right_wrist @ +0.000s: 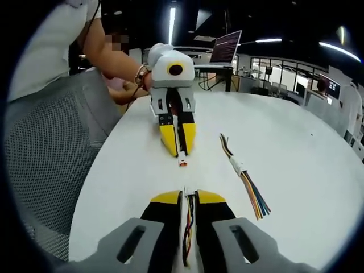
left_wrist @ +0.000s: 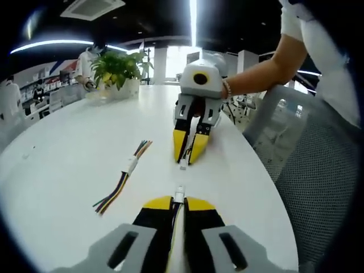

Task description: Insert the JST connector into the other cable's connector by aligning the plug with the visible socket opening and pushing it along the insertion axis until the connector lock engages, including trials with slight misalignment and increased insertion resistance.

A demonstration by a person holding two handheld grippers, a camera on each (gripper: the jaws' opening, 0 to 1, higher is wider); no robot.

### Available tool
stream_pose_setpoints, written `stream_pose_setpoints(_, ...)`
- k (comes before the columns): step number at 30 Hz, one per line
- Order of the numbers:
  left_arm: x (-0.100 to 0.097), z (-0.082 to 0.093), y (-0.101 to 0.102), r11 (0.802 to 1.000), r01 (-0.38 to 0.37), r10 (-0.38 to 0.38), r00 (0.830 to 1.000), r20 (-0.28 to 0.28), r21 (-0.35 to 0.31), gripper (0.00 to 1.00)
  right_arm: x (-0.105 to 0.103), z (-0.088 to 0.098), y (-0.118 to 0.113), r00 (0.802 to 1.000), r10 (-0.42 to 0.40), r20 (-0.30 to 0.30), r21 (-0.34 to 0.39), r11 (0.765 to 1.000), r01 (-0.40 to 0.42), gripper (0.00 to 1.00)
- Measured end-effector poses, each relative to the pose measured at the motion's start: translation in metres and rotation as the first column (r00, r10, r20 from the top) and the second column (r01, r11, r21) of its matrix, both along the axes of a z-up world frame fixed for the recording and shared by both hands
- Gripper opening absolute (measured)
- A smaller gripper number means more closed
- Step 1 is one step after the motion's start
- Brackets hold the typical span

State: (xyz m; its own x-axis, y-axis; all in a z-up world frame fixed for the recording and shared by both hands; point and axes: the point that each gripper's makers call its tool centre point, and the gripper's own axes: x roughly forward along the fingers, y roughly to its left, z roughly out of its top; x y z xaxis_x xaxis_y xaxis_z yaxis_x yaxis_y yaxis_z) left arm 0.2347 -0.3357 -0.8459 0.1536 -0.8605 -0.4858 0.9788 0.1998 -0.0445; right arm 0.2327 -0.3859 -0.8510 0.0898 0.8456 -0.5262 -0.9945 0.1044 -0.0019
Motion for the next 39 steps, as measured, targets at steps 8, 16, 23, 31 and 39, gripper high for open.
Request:
stream_pose_setpoints(8,0.001,0.000,0.000,1.000,-0.008,0.008,1.000,0.000,-0.006,0.01,0.000,0.001,-0.001,1.000,-0.024,-0.017,0.045,0.999,0.025,0.04)
stream_pose_setpoints(16,0.002,-0.001,0.000,1.000,-0.017,0.017,1.000,-0.011,-0.009,0.00,0.002,0.002,0.000,0.997,-0.057,-0.045,0.071,0.996,0.060,0.02)
stream_pose_setpoints(23,0.002,-0.001,-0.001,1.000,-0.020,0.020,1.000,-0.022,-0.006,0.00,0.003,0.002,0.000,0.995,-0.074,-0.065,0.074,0.994,0.079,0.02)
stream_pose_setpoints(31,0.001,0.002,-0.005,1.000,-0.008,0.008,1.000,-0.019,0.007,0.00,0.003,0.004,-0.001,0.995,-0.076,-0.072,0.065,0.995,0.080,0.02)
stream_pose_setpoints(39,0.003,0.011,-0.002,1.000,-0.006,0.005,1.000,0.012,0.027,0.00,0.006,0.016,0.000,0.996,-0.079,-0.043,0.071,0.994,0.082,0.03)
